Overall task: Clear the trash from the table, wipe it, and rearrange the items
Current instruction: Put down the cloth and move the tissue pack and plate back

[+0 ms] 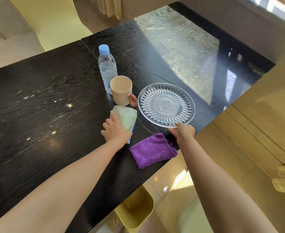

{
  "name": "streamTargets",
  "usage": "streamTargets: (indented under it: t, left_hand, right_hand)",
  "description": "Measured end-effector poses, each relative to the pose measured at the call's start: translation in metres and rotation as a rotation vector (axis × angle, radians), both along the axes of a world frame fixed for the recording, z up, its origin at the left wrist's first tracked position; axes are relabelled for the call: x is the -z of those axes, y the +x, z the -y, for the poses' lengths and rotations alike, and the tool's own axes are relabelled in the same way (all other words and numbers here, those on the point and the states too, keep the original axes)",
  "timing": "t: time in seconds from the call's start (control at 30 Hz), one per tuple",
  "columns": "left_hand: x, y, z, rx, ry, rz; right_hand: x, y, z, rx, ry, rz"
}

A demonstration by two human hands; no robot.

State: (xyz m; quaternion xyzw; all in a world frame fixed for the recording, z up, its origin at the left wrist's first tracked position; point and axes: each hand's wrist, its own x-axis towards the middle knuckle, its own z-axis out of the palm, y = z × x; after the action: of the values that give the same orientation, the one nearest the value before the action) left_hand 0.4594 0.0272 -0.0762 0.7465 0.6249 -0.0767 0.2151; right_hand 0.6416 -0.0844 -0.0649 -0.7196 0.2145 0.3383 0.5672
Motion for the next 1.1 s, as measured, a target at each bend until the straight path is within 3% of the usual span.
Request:
streamTargets:
  t: [0.2, 0.6, 1.1]
  left_hand:
    - [-0.014, -0.027, 0.000, -0.087, -0.058, 0.034]
    - [-0.065, -0.104, 0.022, -0.271, -0.008, 0.203]
    - [-0.089, -0.355, 0.009, -0.767, 0.079, 0.205]
  right_hand:
    - [-0.025, -0.008, 0.013, 0.041, 0.102, 0.081]
    - [-0.089, -0.047, 0.038, -0.192, 0.215, 0.261]
    - [-0.096, -0.231, -0.057, -0.653, 0.318, 0.141]
